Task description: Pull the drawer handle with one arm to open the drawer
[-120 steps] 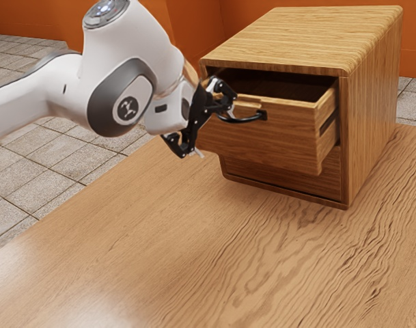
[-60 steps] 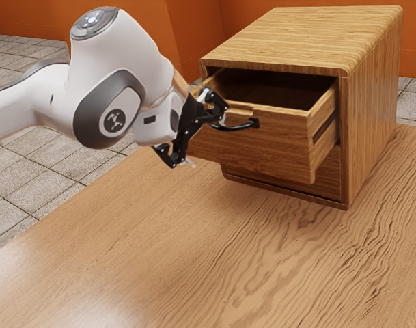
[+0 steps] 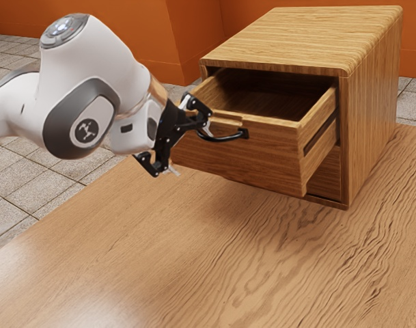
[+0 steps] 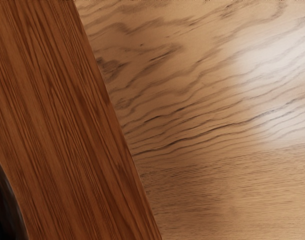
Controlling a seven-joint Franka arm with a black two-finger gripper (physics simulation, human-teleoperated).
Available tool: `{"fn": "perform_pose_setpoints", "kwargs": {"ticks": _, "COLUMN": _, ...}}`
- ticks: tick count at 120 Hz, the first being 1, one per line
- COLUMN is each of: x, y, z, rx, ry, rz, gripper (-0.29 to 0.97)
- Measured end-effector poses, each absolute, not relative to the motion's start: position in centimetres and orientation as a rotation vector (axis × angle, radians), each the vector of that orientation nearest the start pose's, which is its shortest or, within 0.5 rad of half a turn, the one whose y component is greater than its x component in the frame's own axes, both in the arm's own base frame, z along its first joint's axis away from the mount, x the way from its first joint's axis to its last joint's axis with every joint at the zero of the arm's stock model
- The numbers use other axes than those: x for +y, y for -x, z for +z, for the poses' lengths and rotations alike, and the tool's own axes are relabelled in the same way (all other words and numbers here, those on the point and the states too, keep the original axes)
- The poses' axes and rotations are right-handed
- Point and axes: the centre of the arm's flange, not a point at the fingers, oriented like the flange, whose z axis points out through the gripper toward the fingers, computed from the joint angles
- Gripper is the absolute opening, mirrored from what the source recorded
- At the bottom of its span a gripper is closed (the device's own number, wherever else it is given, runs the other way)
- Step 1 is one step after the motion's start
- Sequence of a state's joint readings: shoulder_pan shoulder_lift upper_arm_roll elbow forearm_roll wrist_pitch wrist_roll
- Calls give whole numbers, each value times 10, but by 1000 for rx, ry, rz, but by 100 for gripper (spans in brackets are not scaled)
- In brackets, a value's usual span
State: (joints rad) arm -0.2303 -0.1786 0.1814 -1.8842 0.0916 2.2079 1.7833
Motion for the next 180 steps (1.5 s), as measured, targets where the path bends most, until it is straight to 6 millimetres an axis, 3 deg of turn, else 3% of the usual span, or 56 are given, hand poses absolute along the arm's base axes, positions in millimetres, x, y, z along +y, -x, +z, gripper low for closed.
{"fn": "perform_pose_setpoints", "kwargs": {"ticks": 54, "x": -22, "y": -534, "z": 633, "rx": 2200, "ry": 1609, "rz": -378, "gripper": 68}}
{"fn": "perform_pose_setpoints", "kwargs": {"ticks": 71, "x": -25, "y": -529, "z": 639, "rx": 2208, "ry": 1603, "rz": -383, "gripper": 63}}
{"fn": "perform_pose_setpoints", "kwargs": {"ticks": 155, "x": -44, "y": -524, "z": 655, "rx": 2279, "ry": 1586, "rz": -300, "gripper": 68}}
{"fn": "perform_pose_setpoints", "kwargs": {"ticks": 180, "x": -42, "y": -521, "z": 673, "rx": 2277, "ry": 1598, "rz": -293, "gripper": 68}}
